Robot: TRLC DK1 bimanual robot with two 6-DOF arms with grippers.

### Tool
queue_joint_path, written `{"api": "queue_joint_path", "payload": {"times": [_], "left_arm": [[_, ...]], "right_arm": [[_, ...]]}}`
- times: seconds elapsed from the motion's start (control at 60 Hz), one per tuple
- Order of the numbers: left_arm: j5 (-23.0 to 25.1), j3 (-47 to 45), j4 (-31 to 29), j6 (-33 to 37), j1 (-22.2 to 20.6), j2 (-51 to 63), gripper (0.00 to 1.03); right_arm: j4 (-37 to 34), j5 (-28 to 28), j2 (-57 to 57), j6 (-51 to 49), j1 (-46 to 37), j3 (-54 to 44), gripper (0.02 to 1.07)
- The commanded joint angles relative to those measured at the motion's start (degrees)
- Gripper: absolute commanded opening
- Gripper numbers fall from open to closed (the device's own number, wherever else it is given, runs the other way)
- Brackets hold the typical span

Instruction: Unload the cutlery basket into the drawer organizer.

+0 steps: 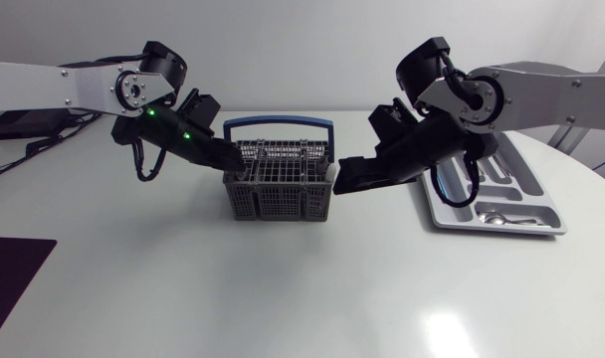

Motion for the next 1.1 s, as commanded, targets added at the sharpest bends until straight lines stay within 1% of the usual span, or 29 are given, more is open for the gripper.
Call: {"api": "queue_joint_path", "payload": {"times": [0.0, 0.067, 0.2, 0.217, 0.35, 0.517, 0.683, 0.883, 1.083], "left_arm": [[0.86, 1.77, 0.23, 0.64, -0.59, 1.80, 0.24], [0.86, 1.77, 0.23, 0.46, -0.76, 1.98, 0.24], [0.86, 2.03, 0.23, 0.20, -0.85, 2.42, 0.19], [0.86, 1.94, 0.23, 0.20, -0.85, 2.42, 0.16], [1.56, 2.03, 0.23, -0.51, -0.67, 2.51, 0.04], [2.09, 2.03, 0.23, -0.59, -0.59, 2.24, 0.04], [4.46, 2.03, 0.23, -0.86, -0.15, 1.54, 0.04], [7.98, 1.68, 0.15, -1.56, 0.64, 1.01, 0.04], [8.68, 1.07, 0.15, -1.74, 1.44, -1.45, 0.04]], "right_arm": [[0.31, 0.05, 0.86, -0.39, 0.57, -0.44, 0.99], [0.49, 0.05, 0.78, -0.39, 0.57, -0.70, 0.99], [0.58, 0.05, 0.43, -0.39, 0.57, -1.14, 0.99], [0.58, 0.05, 0.43, -0.39, 0.57, -1.14, 0.99], [0.84, 0.05, 0.34, -0.47, 0.57, -1.67, 0.99], [0.84, 0.14, 0.25, -0.56, 0.57, -1.93, 0.99], [1.19, 0.14, -0.10, -1.18, 1.54, -1.93, 0.99], [3.48, 0.22, -1.33, -2.85, 3.47, -2.99, 0.99], [4.18, 0.40, -1.95, -3.99, 4.35, -3.86, 0.99]]}}
